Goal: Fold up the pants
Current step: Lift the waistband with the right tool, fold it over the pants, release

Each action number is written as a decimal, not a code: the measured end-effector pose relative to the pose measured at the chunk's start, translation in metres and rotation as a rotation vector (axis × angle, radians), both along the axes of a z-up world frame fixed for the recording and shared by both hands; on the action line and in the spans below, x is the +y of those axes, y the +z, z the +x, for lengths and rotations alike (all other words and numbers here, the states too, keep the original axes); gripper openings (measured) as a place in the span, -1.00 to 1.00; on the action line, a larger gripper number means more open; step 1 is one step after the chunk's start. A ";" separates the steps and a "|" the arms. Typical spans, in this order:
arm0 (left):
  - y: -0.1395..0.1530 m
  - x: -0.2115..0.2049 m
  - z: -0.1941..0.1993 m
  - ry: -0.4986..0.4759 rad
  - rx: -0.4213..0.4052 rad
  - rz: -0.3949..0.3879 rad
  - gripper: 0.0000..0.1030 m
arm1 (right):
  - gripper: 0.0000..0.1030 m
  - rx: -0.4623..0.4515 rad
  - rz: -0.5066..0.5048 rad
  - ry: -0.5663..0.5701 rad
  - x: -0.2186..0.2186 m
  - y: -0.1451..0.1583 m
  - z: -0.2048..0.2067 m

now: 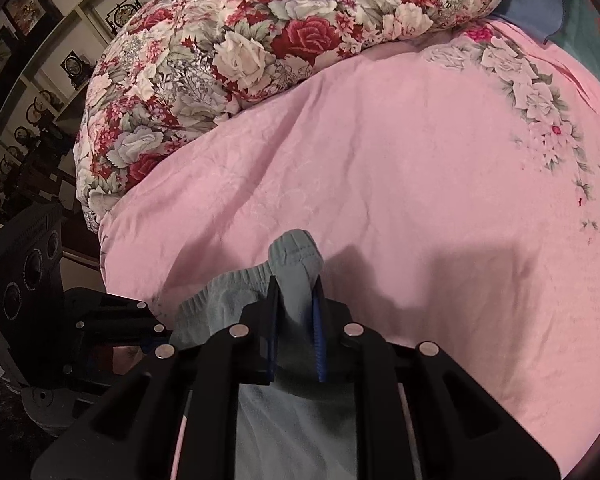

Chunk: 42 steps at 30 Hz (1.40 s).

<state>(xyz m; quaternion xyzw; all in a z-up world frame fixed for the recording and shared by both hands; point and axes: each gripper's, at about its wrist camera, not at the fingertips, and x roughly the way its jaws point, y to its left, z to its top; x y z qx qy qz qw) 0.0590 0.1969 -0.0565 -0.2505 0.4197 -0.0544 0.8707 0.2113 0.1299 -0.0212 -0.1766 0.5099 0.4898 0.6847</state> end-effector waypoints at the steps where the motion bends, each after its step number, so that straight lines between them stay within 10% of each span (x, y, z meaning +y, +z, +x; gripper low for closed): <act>1: 0.009 -0.005 -0.003 -0.005 -0.023 0.021 -0.79 | -0.72 -0.010 0.016 -0.003 -0.005 0.007 -0.002; 12: 0.120 -0.160 -0.048 -0.431 -0.298 0.159 -0.78 | -0.71 -0.140 0.427 -0.255 -0.233 0.111 -0.077; 17: 0.111 -0.266 -0.056 -0.747 -0.271 0.143 -0.54 | -0.66 -0.159 0.489 -0.474 -0.363 0.083 -0.123; 20: 0.075 -0.330 -0.057 -0.936 -0.160 0.154 -0.10 | -0.25 -0.129 0.423 -0.665 -0.425 0.036 -0.141; 25: 0.070 -0.340 -0.054 -0.925 -0.131 0.157 -0.03 | -0.09 -0.031 0.400 -0.937 -0.498 -0.018 -0.166; 28: 0.079 -0.315 -0.060 -0.828 -0.183 0.196 0.30 | -0.02 -0.023 0.431 -0.954 -0.504 -0.014 -0.185; 32: 0.059 -0.288 -0.054 -0.719 -0.118 0.244 0.30 | 0.44 -0.007 0.466 -0.947 -0.484 -0.006 -0.200; 37: 0.017 -0.288 -0.028 -0.684 -0.032 0.315 0.28 | 0.47 0.010 0.329 -0.971 -0.457 -0.021 -0.193; 38: 0.012 -0.288 -0.024 -0.688 -0.015 0.313 0.28 | 0.45 0.021 0.298 -0.980 -0.451 -0.025 -0.190; 41: 0.005 -0.289 -0.020 -0.684 -0.019 0.327 0.29 | -0.72 0.064 0.249 -0.941 -0.433 -0.030 -0.183; 42: 0.008 -0.289 -0.021 -0.684 -0.027 0.327 0.29 | -0.73 0.045 0.247 -0.940 -0.430 -0.024 -0.183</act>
